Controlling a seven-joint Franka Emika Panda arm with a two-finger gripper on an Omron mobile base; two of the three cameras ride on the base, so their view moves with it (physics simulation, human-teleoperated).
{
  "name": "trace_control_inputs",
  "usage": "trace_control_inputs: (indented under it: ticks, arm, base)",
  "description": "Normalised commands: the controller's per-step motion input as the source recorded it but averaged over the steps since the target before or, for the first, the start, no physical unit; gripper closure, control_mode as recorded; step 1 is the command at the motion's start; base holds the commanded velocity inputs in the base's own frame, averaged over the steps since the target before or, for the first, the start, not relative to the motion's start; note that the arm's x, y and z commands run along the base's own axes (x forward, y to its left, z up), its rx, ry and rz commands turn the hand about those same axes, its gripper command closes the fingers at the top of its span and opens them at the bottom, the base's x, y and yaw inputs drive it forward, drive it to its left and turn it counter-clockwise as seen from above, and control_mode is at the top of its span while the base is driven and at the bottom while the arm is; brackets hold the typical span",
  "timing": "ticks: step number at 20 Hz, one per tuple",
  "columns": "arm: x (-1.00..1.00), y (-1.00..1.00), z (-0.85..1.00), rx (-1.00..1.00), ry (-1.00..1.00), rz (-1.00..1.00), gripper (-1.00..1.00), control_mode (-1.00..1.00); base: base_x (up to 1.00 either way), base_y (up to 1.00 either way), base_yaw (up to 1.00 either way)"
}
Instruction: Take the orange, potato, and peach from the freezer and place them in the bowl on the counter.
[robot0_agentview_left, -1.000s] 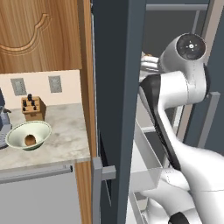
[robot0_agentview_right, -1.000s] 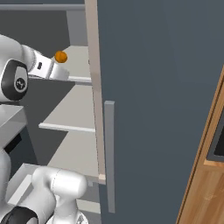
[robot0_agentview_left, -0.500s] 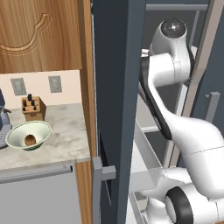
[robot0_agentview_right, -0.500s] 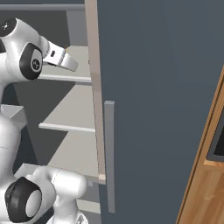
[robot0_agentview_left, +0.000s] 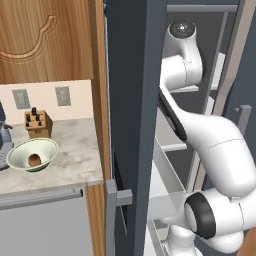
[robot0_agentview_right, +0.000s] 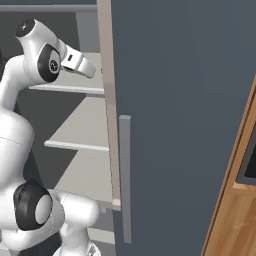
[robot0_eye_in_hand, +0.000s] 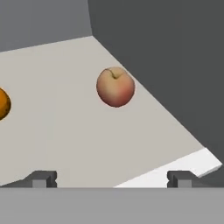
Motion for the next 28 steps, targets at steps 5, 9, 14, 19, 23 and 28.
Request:
trace_control_inputs:
  ticks: [5,9,14,19,23,28]
  arm:
    - [0.40,-0.12,-0.27,0.00,0.00,-0.16,-1.00,-1.00]
    - [0.33,-0.20,-0.02,0.00,0.00,-0.18,-1.00,-1.00]
    - [0.37,-0.19,0.00,0.00,0.05,-0.14,-1.00,-1.00]
    - [0.32,-0.10,0.00,0.00,0.11,-0.11,-1.00,-1.00]
    - [0.35,-0.04,0.03,0.00,0.14,-0.09,-1.00,-1.00]
    - [0.32,0.00,0.00,0.00,0.04,-0.04,-1.00,-1.00]
  base:
    - [0.00,0.00,0.00]
    - [0.00,0.00,0.00]
    - [0.00,0.00,0.00]
    - [0.00,0.00,0.00]
    - [0.00,0.00,0.00]
    - [0.00,0.00,0.00]
